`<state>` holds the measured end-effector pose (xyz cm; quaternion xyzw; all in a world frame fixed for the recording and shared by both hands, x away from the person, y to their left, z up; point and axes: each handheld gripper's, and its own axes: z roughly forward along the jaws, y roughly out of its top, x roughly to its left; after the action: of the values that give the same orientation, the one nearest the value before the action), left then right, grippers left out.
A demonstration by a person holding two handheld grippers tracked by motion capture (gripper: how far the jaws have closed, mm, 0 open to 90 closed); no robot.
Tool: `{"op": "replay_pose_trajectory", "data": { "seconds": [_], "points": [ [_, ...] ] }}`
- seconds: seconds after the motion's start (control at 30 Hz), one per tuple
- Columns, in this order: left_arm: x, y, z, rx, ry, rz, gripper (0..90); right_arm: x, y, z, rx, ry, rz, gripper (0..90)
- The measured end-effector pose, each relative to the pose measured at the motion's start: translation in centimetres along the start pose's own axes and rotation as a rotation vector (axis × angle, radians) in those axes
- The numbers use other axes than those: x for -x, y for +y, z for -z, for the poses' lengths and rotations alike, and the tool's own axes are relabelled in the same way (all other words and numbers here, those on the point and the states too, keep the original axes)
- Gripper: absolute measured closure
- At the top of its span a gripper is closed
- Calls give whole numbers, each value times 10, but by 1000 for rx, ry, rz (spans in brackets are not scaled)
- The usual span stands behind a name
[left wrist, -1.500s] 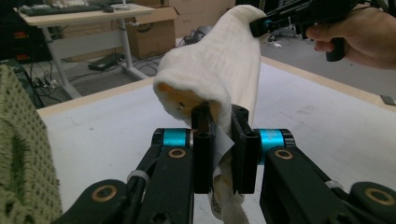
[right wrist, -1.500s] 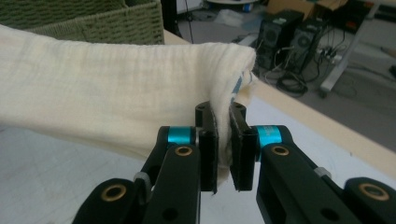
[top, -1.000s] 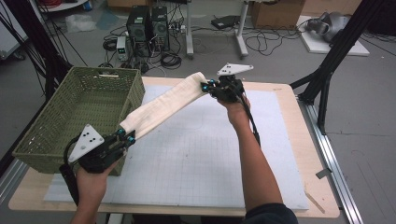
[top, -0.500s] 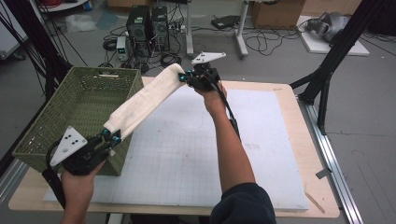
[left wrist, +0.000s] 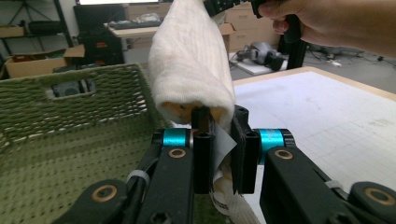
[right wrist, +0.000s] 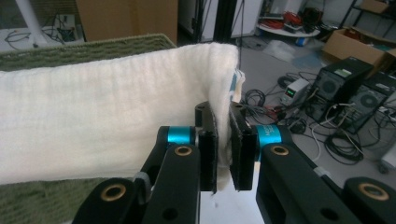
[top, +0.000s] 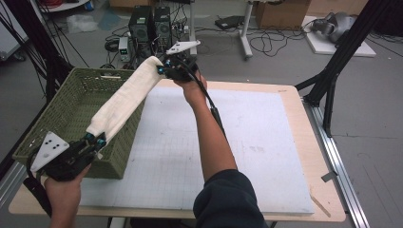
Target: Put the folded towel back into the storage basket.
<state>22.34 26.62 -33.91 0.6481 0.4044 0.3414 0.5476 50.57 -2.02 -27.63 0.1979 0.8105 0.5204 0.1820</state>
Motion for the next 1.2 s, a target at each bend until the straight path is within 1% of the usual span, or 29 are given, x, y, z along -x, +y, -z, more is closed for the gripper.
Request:
{"op": "replay_pose_trajectory", "data": {
  "seconds": [0.13, 0.2, 0.4, 0.43, 0.6, 0.73, 0.87, 0.9, 1.03, 1.13, 1.2],
  "points": [
    [-7, -1, 6, 7, 23, 14, 810, -5, 8, -17, -8, 14, 7, 838],
    [-10, -1, 9, 6, 33, 16, 810, -8, 11, -24, 1, 17, 16, 838],
    [-20, -5, 16, 5, 66, 31, 810, -16, 18, -45, -8, 31, 9, 838],
    [-22, -5, 17, 5, 73, 32, 810, -17, 20, -49, -8, 34, 16, 838],
    [-33, -9, 23, 8, 101, 60, 810, -25, 28, -66, -14, 44, 31, 838],
    [-39, -12, 27, -1, 123, 71, 809, -32, 31, -83, -24, 47, 33, 837],
    [-43, -16, 29, -8, 138, 85, 809, -37, 30, -96, -34, 52, 23, 837],
    [-44, -16, 30, -10, 141, 85, 809, -38, 29, -99, -36, 51, 28, 837],
    [-46, -18, 31, -28, 160, 80, 807, -43, 29, -111, -33, 53, 19, 837],
    [-50, -20, 33, -46, 170, 91, 803, -48, 30, -120, -43, 50, 18, 836],
    [-52, -21, 33, -65, 192, 95, 797, -51, 31, -126, -48, 49, 20, 835]
  ]
}}
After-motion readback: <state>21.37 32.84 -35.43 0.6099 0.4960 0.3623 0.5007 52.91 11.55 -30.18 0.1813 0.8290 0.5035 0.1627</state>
